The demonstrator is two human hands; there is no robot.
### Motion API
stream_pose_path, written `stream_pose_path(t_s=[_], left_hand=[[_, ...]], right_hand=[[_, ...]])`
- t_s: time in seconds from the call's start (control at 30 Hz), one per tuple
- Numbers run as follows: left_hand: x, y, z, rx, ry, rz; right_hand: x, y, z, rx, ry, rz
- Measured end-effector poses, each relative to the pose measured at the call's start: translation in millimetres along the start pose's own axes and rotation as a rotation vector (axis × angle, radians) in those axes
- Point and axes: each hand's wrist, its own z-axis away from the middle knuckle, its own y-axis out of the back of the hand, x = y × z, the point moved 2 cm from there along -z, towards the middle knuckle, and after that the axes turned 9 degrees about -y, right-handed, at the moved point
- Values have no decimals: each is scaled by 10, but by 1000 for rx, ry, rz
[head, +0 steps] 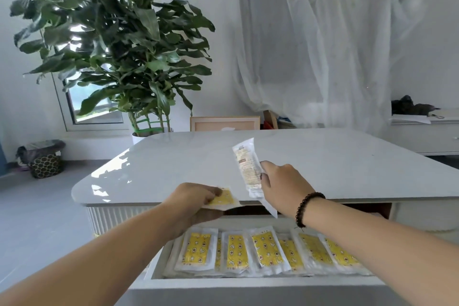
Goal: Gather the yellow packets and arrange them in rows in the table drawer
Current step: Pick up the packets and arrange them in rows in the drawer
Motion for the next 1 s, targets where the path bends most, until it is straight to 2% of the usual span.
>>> stream_pose_path(t_s=[0.17, 0.27, 0.33, 0.4, 0.47, 0.6, 0.7, 0.77, 0.9, 1.0], left_hand=[[153, -35, 114, -149, 15, 330], [178, -10, 169, -178, -27, 376], [182, -32, 196, -103, -77, 358], [178, -36, 213, -20, -104, 351], [155, -8, 193, -5, -124, 323], [141, 29, 215, -51, -207, 241], [155, 14, 239, -76, -266, 212], [150, 12, 230, -89, -278, 196], [155, 56, 173, -38, -280, 165], [162, 93, 134, -13, -290, 133]], right_hand=[[-333, -18, 288, 127, 348, 241], [-397, -49, 385, 280, 470, 179], [-419, -19, 439, 273, 514, 97], [-427, 52, 457, 169, 402, -139], [-391, 90, 429, 81, 261, -369], [-330, 177, 329, 153, 27, -490], [-245, 172, 264, -49, -215, -612], [-163, 140, 233, -145, -301, -747], [32, 86, 166, -47, -445, -836], [163, 55, 116, 17, -639, -1101]])
